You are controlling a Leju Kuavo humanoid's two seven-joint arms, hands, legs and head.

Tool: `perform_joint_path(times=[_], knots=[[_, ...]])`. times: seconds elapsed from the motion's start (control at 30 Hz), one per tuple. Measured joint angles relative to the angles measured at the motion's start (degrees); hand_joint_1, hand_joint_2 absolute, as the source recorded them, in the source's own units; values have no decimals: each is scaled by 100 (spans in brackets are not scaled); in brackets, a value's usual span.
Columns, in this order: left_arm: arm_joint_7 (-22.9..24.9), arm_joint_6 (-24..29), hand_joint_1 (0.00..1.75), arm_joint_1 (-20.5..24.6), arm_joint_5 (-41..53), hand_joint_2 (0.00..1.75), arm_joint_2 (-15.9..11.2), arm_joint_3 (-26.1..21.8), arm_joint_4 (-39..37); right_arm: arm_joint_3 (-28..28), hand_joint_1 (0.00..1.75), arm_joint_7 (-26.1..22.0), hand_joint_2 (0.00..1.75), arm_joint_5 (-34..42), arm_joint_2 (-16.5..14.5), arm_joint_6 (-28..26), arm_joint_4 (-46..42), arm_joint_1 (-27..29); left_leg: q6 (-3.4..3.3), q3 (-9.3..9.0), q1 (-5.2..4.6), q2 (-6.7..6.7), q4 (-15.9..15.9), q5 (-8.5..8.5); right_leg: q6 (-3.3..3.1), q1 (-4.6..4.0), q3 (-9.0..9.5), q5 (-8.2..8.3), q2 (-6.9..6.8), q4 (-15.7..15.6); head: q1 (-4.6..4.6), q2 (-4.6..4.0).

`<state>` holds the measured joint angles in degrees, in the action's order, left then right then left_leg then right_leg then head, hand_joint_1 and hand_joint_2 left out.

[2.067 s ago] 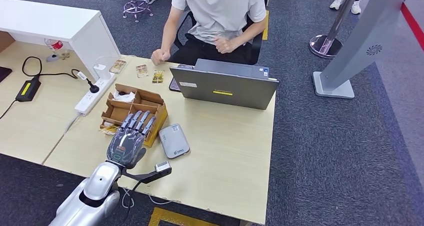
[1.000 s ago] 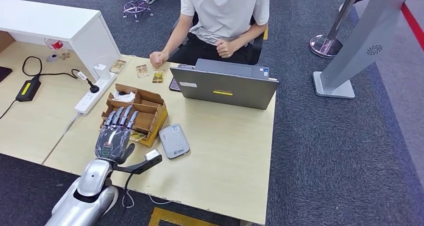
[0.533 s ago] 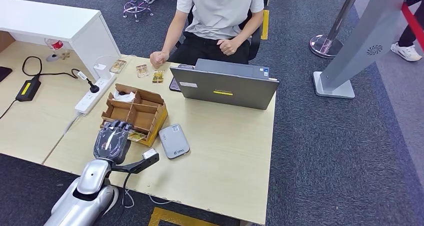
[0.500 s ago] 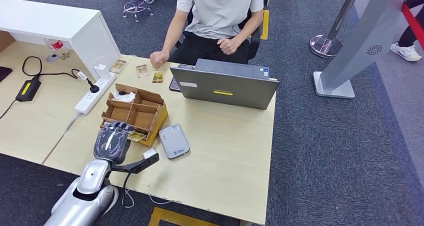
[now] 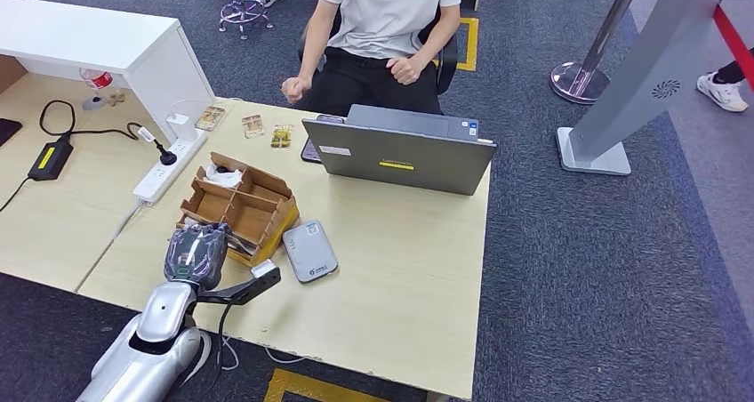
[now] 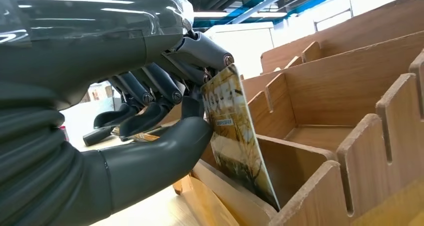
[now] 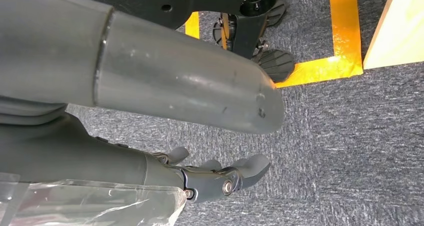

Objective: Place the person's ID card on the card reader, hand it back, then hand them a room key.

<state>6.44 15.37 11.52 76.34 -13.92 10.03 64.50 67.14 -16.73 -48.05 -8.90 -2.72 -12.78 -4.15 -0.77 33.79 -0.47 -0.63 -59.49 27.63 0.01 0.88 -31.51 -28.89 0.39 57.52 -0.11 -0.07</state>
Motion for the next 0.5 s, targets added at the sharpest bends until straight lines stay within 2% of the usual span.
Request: perform_joint_path(times=[0.3,0.5], knots=[[-10,437,175,-41,1,175,10,-57,26,0,0,-22,0,-9,0,-10,-1,0,0,1,0,0,0,0,0,0,-1,0,1,0,-1,0],[-251,682,175,-152,-94,175,51,-75,579,1,0,-51,0,-10,0,1,-4,0,0,1,0,0,-1,0,0,0,-3,0,0,0,0,0]])
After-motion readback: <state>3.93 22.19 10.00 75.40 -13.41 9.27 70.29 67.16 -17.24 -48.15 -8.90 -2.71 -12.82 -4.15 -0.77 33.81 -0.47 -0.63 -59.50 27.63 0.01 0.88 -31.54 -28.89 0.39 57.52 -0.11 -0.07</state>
